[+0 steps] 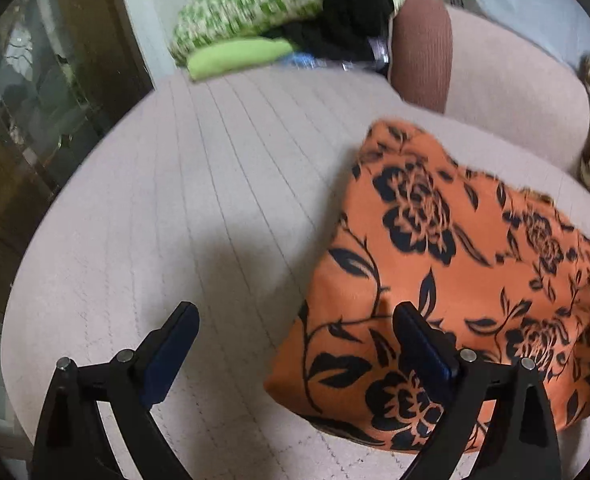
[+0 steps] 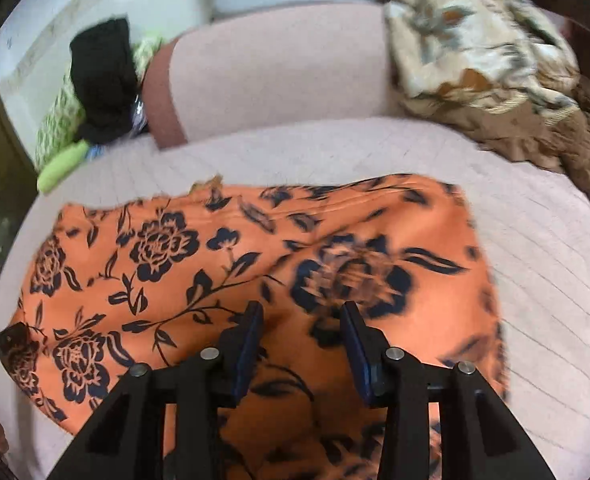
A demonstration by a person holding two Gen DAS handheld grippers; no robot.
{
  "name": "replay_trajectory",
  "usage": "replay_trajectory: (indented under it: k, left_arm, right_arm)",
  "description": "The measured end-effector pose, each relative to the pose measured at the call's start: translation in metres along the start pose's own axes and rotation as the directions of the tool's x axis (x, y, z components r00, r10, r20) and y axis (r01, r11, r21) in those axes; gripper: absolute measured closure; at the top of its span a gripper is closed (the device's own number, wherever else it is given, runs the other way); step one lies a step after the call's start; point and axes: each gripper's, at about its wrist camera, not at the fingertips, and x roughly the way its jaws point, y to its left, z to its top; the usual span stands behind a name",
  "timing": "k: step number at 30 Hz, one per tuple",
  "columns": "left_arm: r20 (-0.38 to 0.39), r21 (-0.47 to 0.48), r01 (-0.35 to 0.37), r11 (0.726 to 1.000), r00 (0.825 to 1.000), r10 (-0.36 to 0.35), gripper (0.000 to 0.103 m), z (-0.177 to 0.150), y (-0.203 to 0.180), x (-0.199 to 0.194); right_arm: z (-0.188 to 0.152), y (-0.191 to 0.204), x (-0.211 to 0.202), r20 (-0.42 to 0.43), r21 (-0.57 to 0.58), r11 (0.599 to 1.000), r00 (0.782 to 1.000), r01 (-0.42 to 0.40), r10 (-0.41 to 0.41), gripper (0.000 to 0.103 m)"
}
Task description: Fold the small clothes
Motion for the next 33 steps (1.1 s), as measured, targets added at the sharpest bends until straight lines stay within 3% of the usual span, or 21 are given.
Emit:
replay_trajectory:
  k: [2,5,7,10,11,14,17,19,20,22,25,28,30,33]
  left_arm:
    - [-0.030,0.029,-0.011,1.000,0.999,0.012,0.005,-0.003,-0.003,0.009]
    - [-0.114,0.091,0.010,0.996,0.993,0.001,0.005,-0.015,-0.009,0.026]
    - [-0.115,0.056,0.034,0.998,0.993,-0.028,0.005,-0.012,0.000,0.019]
    - [-0.083,-0.074,0.094,0.993,0.992,-0.100,0.005,-0.006,0.027,-0.003]
    - [-0.068,-0.124,0.096,0.988,0.992,-0.105,0.005,-0.006,0.037,-0.009]
    - [-0.042,-0.224,0.100,0.969,0.993,-0.112,0.005,-0.020,0.060,-0.024]
    - [-0.069,-0.281,0.109,0.953,0.989,-0.133,0.005,-0.042,0.065,-0.027]
    - [-0.114,-0.335,0.170,0.927,0.969,-0.219,0.005,-0.060,0.059,-0.024]
    - [-0.126,-0.360,0.221,0.906,0.951,-0.282,0.005,-0.066,0.053,-0.023]
    - [-0.121,-0.363,0.278,0.889,0.932,-0.341,0.005,-0.071,0.041,-0.026]
    - [-0.114,-0.351,0.314,0.882,0.921,-0.373,0.005,-0.072,0.028,-0.026]
    - [-0.124,-0.387,0.292,0.875,0.923,-0.363,0.005,-0.069,0.027,-0.006]
    - [-0.158,-0.406,0.282,0.869,0.915,-0.371,0.005,-0.066,0.025,0.009]
    - [-0.139,-0.407,0.291,0.866,0.917,-0.374,0.005,-0.059,0.020,0.014]
  right_arm:
    - [-0.009,-0.008,0.012,-0.092,-0.035,0.999,0.996,-0.006,0.003,0.056]
    - [-0.015,-0.005,-0.010,-0.079,-0.094,0.996,0.997,0.014,-0.021,0.056]
    - [-0.018,-0.010,-0.031,-0.092,-0.048,0.999,0.996,-0.020,0.016,0.052]
    - [-0.026,-0.020,-0.067,-0.034,0.018,0.994,0.994,-0.106,0.107,0.047]
    - [-0.033,-0.026,-0.081,-0.011,0.044,0.990,0.991,-0.132,0.132,0.042]
    - [-0.045,-0.039,-0.096,0.018,0.121,0.970,0.977,-0.212,0.211,0.040]
    - [-0.066,-0.063,-0.100,0.030,0.260,0.916,0.950,-0.306,0.309,0.040]
    - [-0.078,-0.079,-0.100,0.042,0.334,0.876,0.934,-0.348,0.355,0.040]
    - [-0.083,-0.083,-0.097,0.050,0.366,0.855,0.925,-0.367,0.375,0.040]
    - [-0.092,-0.090,-0.096,0.066,0.416,0.813,0.905,-0.407,0.419,0.040]
    - [-0.101,-0.094,-0.086,0.076,0.476,0.749,0.871,-0.460,0.486,0.039]
    - [-0.107,-0.097,-0.072,0.112,0.536,0.685,0.845,-0.494,0.522,0.039]
    - [-0.108,-0.100,-0.065,0.135,0.565,0.654,0.839,-0.503,0.528,0.034]
    - [-0.107,-0.107,-0.053,0.148,0.605,0.636,0.852,-0.480,0.502,0.031]
